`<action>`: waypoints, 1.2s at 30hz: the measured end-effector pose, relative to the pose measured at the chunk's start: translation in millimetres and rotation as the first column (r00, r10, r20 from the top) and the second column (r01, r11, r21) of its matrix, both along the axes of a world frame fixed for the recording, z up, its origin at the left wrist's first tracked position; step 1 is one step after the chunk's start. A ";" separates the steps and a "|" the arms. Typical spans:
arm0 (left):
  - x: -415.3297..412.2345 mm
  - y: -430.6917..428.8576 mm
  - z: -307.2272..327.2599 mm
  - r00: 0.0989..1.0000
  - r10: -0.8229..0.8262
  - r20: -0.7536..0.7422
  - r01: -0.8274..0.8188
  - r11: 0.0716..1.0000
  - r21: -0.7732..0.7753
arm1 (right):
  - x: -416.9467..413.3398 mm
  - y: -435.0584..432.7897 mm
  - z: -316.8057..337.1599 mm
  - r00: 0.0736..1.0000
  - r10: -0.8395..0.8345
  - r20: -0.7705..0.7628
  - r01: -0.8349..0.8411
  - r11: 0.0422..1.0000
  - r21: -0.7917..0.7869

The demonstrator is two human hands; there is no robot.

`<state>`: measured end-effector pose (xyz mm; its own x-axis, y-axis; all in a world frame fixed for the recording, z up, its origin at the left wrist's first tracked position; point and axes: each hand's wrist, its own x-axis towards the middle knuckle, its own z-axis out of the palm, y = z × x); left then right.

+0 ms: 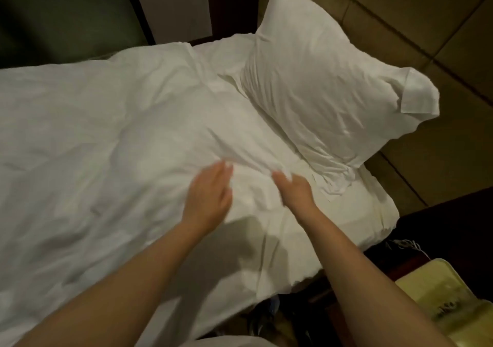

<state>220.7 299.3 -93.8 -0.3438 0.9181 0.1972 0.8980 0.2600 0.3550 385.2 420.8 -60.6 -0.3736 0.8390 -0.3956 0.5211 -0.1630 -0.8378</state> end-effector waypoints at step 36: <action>-186.6 -427.1 -157.6 0.992 -0.033 -0.120 -0.045 0.803 -0.594 | -173.5 -300.3 -163.1 0.651 -0.739 0.174 0.651 0.425 -0.629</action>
<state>34.1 -127.8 -251.4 -0.3595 0.8660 -0.3476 0.9205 0.3902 0.0202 211.7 120.5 -223.7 0.1482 0.4258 -0.8926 -0.0946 -0.8923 -0.4413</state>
